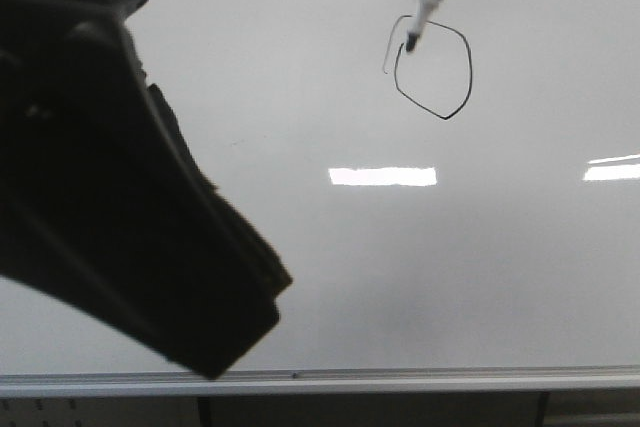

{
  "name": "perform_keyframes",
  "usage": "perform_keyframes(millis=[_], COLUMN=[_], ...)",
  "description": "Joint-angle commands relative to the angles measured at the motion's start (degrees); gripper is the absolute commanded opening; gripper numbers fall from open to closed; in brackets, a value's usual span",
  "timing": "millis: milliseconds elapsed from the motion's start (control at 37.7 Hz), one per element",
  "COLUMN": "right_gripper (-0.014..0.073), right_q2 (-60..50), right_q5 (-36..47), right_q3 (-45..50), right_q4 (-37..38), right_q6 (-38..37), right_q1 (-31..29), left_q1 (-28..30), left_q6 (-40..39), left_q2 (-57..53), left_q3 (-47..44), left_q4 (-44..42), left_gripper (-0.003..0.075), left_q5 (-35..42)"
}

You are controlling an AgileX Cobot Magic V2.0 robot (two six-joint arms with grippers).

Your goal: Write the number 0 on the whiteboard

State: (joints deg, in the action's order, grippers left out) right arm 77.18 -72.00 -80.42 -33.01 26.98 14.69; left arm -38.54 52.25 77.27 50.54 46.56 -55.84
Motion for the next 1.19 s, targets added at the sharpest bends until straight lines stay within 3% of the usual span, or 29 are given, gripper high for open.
perform_keyframes(millis=[0, 159, 292, 477, 610, 875, 981, 1034, 1140, 1167], right_gripper=[-0.006, -0.006, -0.006, -0.006, -0.006, -0.006, -0.0052, 0.0033, 0.0423, 0.0475], right_q2=[-4.6, -6.4, -6.3, -6.3, -6.3, -6.3, -6.3, -6.3, -6.5, -6.9], right_q5=[-3.9, -2.9, -2.4, -2.0, -2.2, -2.4, -2.0, -1.7, 0.3, 1.3], right_q3=[6.4, 15.3, 19.6, 19.6, 19.6, 19.6, 19.6, 19.6, 19.6, 19.6], right_q4=[-6.2, -13.3, -24.1, -25.4, -26.0, -29.8, -29.8, -29.8, -29.8, -29.8], right_q6=[3.8, 9.3, 16.4, 17.2, 17.2, 19.2, 19.2, 19.2, 19.7, 20.0], right_q1=[-0.3, -0.3, -0.2, -0.2, -0.2, -0.2, -0.2, -0.2, -0.2, -0.2], left_q1=[-0.5, -0.5, -0.5, -0.5, -0.5, -0.5, -0.5, -0.5, -0.5, -0.4], left_q6=[0.1, 3.2, 8.8, 8.9, 8.9, 8.9, 8.9, 8.9, 8.9, 8.6], left_q2=[-1.8, -1.8, -1.8, -1.8, -1.8, -1.8, -1.8, -1.8, -1.8, -1.8], left_q3=[3.5, 7.1, 7.7, 7.7, 7.7, 7.7, 7.7, 7.7, 7.7, 7.7], left_q4=[3.2, 5.4, 11.7, 12.5, 12.5, 12.5, 12.5, 12.5, 9.1, 7.7], left_gripper=[0.0666, 0.0659, 0.0659, 0.062, 0.0461, -0.0009, -0.002, -0.002, -0.002, -0.002], left_q5=[0.7, 0.7, 0.6, 0.3, 0.3, 0.3, 0.2, 0.2, 0.9, 1.0])
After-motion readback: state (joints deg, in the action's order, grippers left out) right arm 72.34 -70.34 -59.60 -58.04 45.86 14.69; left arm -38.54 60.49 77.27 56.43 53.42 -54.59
